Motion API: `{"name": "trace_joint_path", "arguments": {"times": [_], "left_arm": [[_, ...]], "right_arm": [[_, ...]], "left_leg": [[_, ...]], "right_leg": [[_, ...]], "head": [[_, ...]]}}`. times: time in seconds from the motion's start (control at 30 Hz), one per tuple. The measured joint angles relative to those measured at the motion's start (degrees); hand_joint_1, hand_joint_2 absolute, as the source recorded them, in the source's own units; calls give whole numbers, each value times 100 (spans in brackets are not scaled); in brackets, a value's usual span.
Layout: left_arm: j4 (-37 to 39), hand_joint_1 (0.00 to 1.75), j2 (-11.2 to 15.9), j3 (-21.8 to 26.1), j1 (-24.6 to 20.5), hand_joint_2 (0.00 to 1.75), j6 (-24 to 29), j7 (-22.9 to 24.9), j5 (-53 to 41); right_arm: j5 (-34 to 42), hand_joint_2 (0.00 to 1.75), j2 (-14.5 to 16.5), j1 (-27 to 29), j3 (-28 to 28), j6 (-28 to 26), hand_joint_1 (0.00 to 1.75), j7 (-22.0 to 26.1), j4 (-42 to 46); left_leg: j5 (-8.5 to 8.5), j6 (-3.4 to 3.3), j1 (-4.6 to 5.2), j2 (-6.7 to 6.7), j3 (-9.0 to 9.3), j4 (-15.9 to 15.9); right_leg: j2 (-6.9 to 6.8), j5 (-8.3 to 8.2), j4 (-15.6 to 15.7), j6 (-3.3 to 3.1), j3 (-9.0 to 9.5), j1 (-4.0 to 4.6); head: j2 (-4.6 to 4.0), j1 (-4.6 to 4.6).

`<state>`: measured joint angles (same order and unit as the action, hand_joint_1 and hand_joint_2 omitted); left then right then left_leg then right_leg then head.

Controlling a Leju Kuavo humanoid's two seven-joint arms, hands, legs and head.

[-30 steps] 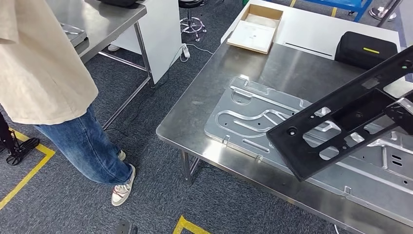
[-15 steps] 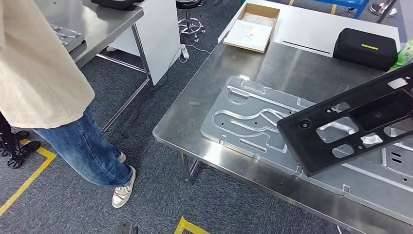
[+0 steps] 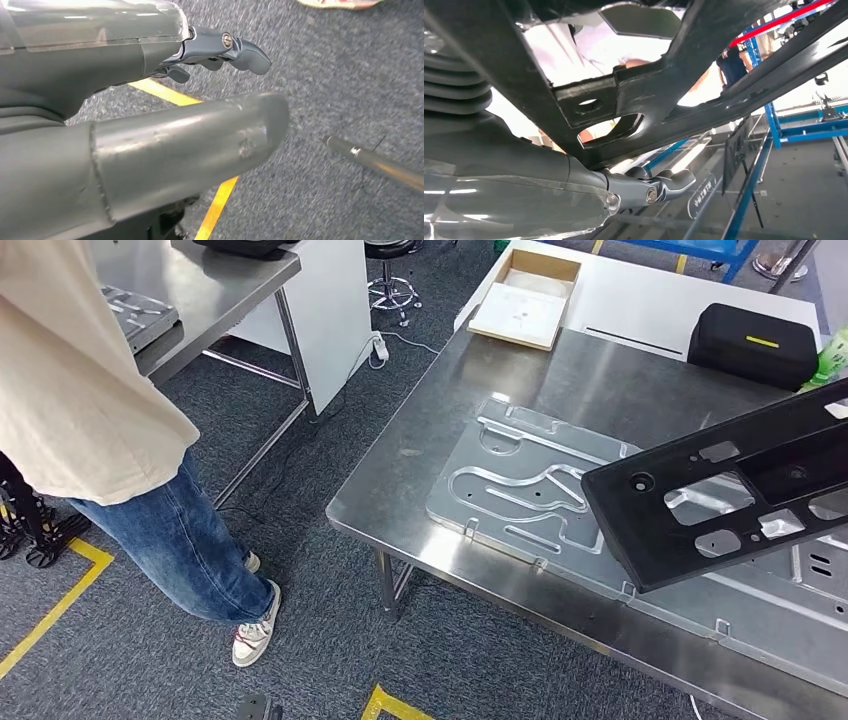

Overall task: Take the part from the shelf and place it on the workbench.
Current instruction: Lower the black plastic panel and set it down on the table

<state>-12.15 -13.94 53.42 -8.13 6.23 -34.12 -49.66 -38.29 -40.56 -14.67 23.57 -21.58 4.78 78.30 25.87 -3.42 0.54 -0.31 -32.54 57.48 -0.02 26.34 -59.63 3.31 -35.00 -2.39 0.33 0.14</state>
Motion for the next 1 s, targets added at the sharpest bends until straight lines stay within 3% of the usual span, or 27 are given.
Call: {"name": "trace_joint_path", "arguments": {"times": [0.03,0.1,0.13,0.17,0.2,0.3,0.37,0.5,0.53,0.63,0.67,0.7,0.73,0.77,0.83,0.87,1.0], "left_arm": [[0,0,-1,-1,-3,0,0,0,-2],[0,0,-1,-1,-1,0,0,2,-2],[0,0,-1,-1,2,0,0,4,-2],[0,0,-1,-1,5,0,0,7,-3],[0,0,-1,-1,6,0,0,10,-6],[0,0,-1,-8,1,0,0,13,-18],[0,0,-1,-13,-3,0,0,14,-20],[0,0,2,-16,-6,0,0,12,-21],[0,0,3,-19,-10,0,0,10,-23],[0,0,4,-28,-6,0,0,9,-32],[0,0,4,-31,0,0,0,10,-33],[0,0,4,-33,4,0,0,10,-34],[0,0,4,-36,5,0,0,11,-34],[0,0,4,-39,3,0,0,11,-35],[0,0,8,-45,-7,0,1,11,-35],[0,0,10,-47,-10,0,2,11,-35],[0,0,13,-50,-12,0,11,12,-32]], "right_arm": [[2,0,2,4,17,1,0,0,1],[6,0,16,7,42,2,0,-2,1],[8,0,29,18,48,3,0,-4,1],[8,0,43,32,49,4,0,-5,1],[8,0,53,46,49,5,0,-6,1],[8,0,63,58,66,7,0,-6,15],[8,0,65,62,89,9,0,-5,32],[12,0,63,64,109,11,0,-5,51],[13,0,63,64,110,12,0,-6,58],[13,0,69,69,111,13,0,-6,73],[13,0,73,72,111,13,0,-6,73],[13,0,76,75,111,14,0,-6,73],[13,0,79,77,111,14,0,-6,73],[13,0,80,79,111,14,0,-6,73],[13,0,81,78,113,16,0,-10,71],[13,0,81,77,114,19,0,-16,68],[13,0,90,76,140,34,0,-43,40]], "left_leg": [[-29,-34,-8,5,13,-41],[-40,-61,9,11,11,-50],[-37,-66,20,12,8,-45],[-34,-69,32,13,8,-40],[-29,-69,40,13,9,-30],[17,-41,56,8,0,46],[45,-2,72,0,-26,96],[153,100,81,-3,-74,219],[283,136,74,-4,-159,417],[805,216,12,-1,-677,1528],[858,228,-4,0,-794,1767],[794,230,-13,0,-804,1778],[621,221,-16,0,-694,1538],[397,198,-16,-1,-495,1123],[112,141,5,-1,-130,348],[69,119,19,0,-47,158],[-9,8,39,15,4,-14]], "right_leg": [[-1,143,-214,11,-93,1],[0,524,-940,24,-425,13],[1,646,-1277,31,-583,19],[1,664,-1448,32,-667,21],[0,564,-1386,26,-634,21],[-11,55,-302,-25,-85,46],[-8,-26,60,-74,84,84],[0,-48,88,-190,82,55],[-4,-58,101,-219,87,34],[-12,-62,99,-248,73,29],[-11,-62,96,-247,70,29],[-9,-62,93,-247,71,29],[-6,-61,91,-245,75,30],[-2,-59,89,-241,82,30],[7,-61,88,-206,84,42],[11,-67,90,-176,79,45],[12,-49,72,-42,53,6]], "head": [[0,2],[0,3],[0,2],[0,1],[0,1],[0,1],[0,1],[0,-3],[0,-5],[0,-10],[0,-10],[0,-10],[0,-11],[0,-10],[0,-9],[0,-8],[0,-7]]}}
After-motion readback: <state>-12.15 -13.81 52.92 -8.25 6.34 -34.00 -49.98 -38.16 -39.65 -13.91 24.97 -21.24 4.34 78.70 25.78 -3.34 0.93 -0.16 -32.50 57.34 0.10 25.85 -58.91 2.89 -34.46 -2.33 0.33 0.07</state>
